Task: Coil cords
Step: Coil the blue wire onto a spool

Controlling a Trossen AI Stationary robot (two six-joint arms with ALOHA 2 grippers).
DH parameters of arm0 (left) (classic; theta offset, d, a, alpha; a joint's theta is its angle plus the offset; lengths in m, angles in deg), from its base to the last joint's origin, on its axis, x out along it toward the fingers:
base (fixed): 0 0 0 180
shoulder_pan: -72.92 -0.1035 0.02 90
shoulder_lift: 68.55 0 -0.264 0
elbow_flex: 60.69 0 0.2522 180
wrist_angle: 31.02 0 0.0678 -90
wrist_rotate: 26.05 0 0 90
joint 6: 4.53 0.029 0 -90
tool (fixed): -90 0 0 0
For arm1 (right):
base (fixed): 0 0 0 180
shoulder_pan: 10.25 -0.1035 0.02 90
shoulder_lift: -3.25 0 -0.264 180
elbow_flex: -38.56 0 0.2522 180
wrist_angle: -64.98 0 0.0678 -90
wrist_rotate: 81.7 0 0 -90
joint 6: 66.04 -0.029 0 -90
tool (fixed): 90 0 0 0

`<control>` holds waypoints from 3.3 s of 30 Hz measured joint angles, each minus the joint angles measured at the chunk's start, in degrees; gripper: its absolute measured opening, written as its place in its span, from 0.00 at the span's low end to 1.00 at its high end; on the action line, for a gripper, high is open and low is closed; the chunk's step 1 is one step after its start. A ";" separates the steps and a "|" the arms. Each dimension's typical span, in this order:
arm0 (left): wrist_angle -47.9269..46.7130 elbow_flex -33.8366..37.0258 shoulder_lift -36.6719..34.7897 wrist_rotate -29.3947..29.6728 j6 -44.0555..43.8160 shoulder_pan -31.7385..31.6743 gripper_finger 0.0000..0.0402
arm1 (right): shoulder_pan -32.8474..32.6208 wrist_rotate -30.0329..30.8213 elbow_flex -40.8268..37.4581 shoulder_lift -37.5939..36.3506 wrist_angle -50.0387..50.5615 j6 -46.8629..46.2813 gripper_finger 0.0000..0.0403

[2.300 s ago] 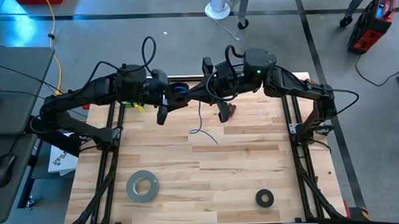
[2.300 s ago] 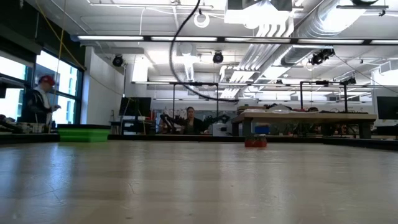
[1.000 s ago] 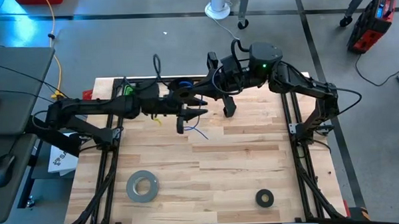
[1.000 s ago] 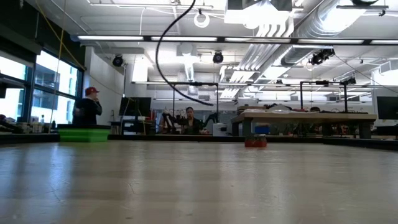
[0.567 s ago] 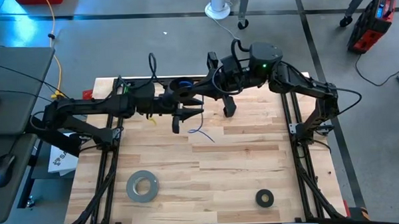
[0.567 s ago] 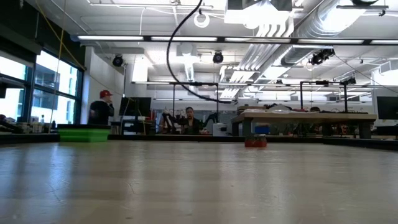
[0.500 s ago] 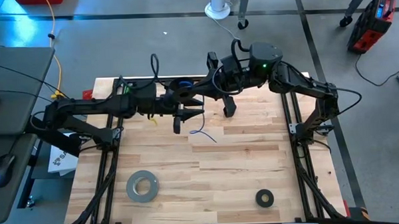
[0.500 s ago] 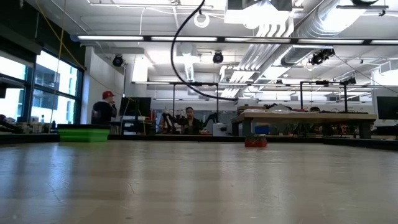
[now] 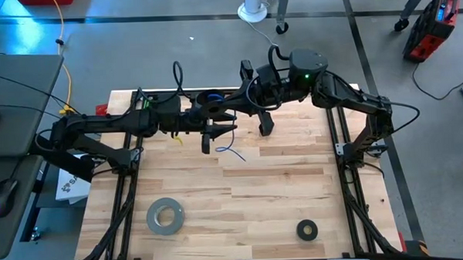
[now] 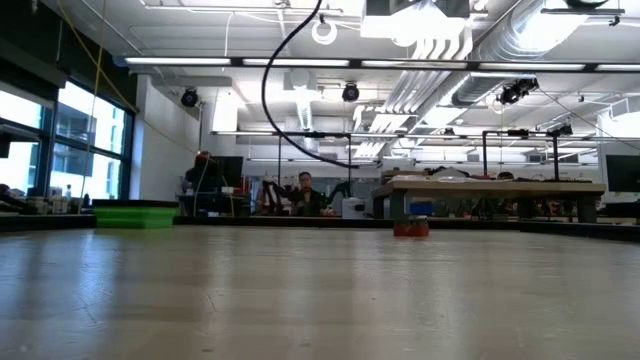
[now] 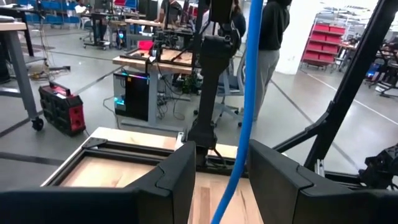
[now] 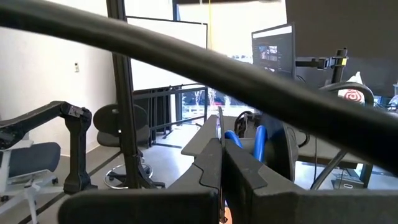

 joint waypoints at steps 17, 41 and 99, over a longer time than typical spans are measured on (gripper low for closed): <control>-3.32 0.00 -1.25 1.42 1.16 -0.02 0.20 | 0.00 0.00 0.00 0.00 0.11 0.46 0.00; -6.94 0.00 -2.98 0.09 -0.76 -0.02 0.01 | 0.00 0.03 0.00 -1.59 1.78 0.87 0.00; -40.04 -22.72 -10.80 -4.83 -9.09 -1.33 0.00 | 2.19 3.07 0.00 -5.05 14.94 -2.24 0.00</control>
